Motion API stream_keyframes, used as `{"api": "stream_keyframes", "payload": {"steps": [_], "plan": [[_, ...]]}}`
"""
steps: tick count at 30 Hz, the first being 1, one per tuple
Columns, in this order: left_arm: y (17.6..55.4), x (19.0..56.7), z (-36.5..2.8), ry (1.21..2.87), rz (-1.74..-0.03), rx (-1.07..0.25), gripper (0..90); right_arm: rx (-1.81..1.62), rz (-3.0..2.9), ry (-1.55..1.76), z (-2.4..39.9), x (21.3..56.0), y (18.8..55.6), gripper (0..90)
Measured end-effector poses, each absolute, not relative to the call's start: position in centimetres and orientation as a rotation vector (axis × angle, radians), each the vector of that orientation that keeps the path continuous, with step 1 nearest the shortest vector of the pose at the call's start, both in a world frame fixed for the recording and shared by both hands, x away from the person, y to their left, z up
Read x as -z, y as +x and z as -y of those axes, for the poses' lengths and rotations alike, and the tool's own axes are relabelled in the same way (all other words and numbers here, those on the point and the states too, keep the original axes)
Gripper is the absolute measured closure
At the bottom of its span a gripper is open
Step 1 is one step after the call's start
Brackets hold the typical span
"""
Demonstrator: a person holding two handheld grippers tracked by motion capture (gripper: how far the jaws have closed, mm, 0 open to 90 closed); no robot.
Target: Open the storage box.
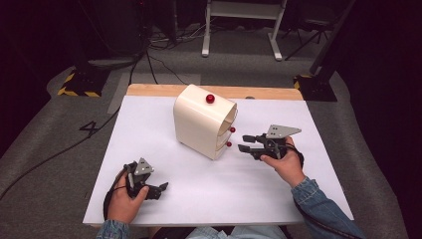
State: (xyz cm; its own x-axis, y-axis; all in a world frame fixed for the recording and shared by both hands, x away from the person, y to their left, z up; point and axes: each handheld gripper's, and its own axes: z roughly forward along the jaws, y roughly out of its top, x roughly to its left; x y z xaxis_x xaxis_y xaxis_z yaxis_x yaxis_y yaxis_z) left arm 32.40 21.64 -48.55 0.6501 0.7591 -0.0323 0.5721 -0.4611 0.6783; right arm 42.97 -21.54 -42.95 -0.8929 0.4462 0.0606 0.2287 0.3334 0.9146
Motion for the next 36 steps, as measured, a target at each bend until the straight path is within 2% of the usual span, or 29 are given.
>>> {"api": "stream_keyframes", "payload": {"steps": [11,22,25,36], "plan": [[32.4,48.6,-21.6,2.197,-1.029,-0.361,9.0,-1.557,-2.429,0.614,19.4,45.7,44.5,61.5],[32.4,48.5,-21.6,2.201,-1.023,-0.366,9.0,-1.529,-2.443,0.573,18.5,46.7,45.0,67.7],[32.4,48.5,-21.7,2.203,-1.021,-0.369,9.0,-1.513,-2.448,0.568,18.4,46.9,45.0,73.4],[32.4,48.5,-21.6,2.202,-1.024,-0.365,9.0,-1.509,-2.429,0.565,18.6,46.9,44.7,74.6]]}}
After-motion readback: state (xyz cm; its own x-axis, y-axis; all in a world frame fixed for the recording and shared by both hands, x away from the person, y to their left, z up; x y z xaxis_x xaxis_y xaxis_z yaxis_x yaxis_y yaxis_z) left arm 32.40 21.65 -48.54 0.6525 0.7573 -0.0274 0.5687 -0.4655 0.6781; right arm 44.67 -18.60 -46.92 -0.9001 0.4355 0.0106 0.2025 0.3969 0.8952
